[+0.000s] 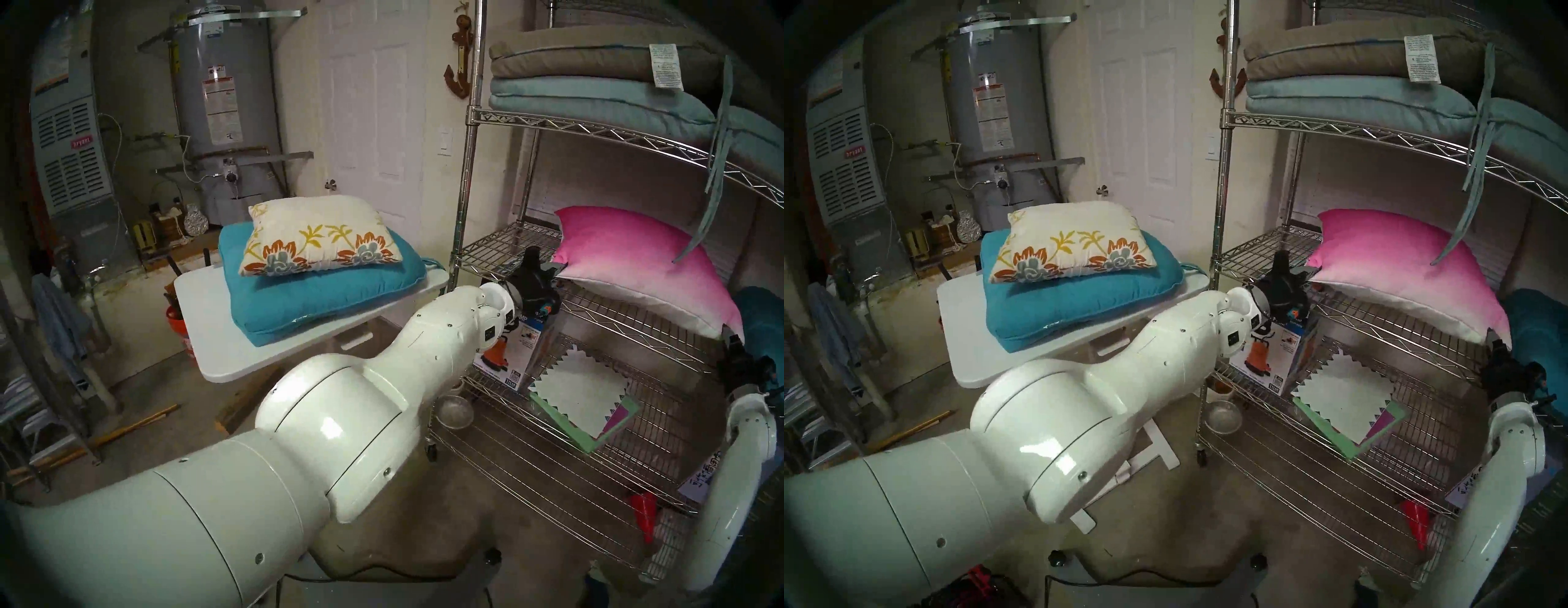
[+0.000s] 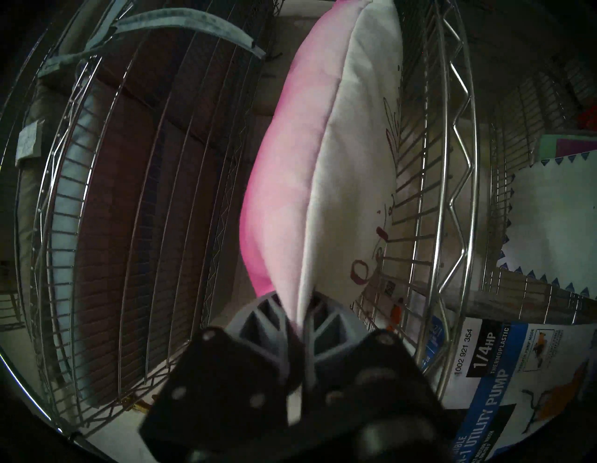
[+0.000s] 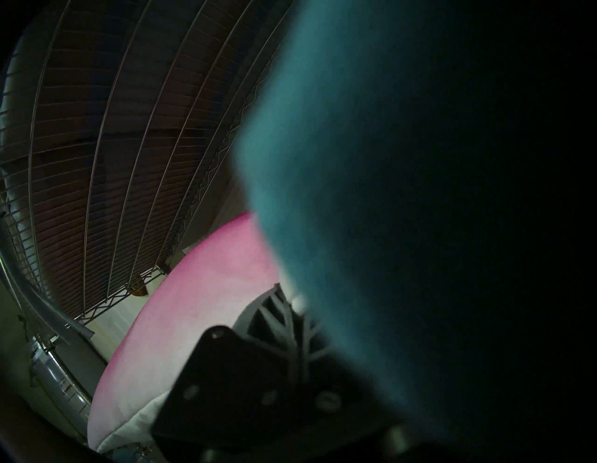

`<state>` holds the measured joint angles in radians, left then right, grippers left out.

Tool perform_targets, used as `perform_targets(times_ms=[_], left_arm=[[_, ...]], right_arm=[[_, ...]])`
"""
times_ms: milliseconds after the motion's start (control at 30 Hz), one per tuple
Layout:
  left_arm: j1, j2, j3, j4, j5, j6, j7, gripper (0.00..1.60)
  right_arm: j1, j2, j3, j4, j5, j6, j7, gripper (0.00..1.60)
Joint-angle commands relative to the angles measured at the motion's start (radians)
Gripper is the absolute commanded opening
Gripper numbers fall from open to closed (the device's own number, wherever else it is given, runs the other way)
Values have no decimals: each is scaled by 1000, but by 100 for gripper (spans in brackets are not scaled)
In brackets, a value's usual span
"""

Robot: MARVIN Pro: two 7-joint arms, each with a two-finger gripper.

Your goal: Put cushion on the shelf

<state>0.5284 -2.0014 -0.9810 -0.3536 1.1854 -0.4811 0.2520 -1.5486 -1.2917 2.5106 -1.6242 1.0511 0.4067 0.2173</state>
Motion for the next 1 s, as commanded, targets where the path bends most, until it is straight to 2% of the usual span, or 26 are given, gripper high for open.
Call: perform_targets(times_ms=[0, 100, 133, 433, 467, 500, 533, 567, 967], left_arm=[[-20, -6, 28, -62, -10, -4, 5, 0], [-19, -6, 44, -75, -13, -5, 4, 0], [-19, -6, 52, -81, -14, -5, 3, 0], [-20, -6, 93, -115, -27, -3, -1, 0], [-21, -6, 96, -118, -28, -2, -1, 0], [-22, -6, 99, -121, -30, -1, -1, 0], [-24, -6, 102, -124, -32, 0, -1, 0], [-26, -6, 106, -129, -37, 1, -1, 0], [-26, -6, 109, -138, -66, 21, 1, 0]], right_arm=[[47, 125, 90, 4, 0, -19, -12, 0], [58, 105, 103, 2, -1, -11, -11, 0], [58, 122, 105, 9, -1, -5, -13, 0], [91, 135, 129, 2, 1, 29, -21, 0], [99, 118, 133, -6, 0, 31, -21, 0], [102, 139, 132, -4, 1, 38, -24, 0], [111, 120, 137, -15, 0, 41, -25, 0], [119, 138, 140, -22, 1, 50, -29, 0], [173, 121, 176, -71, -4, 103, -48, 0]])
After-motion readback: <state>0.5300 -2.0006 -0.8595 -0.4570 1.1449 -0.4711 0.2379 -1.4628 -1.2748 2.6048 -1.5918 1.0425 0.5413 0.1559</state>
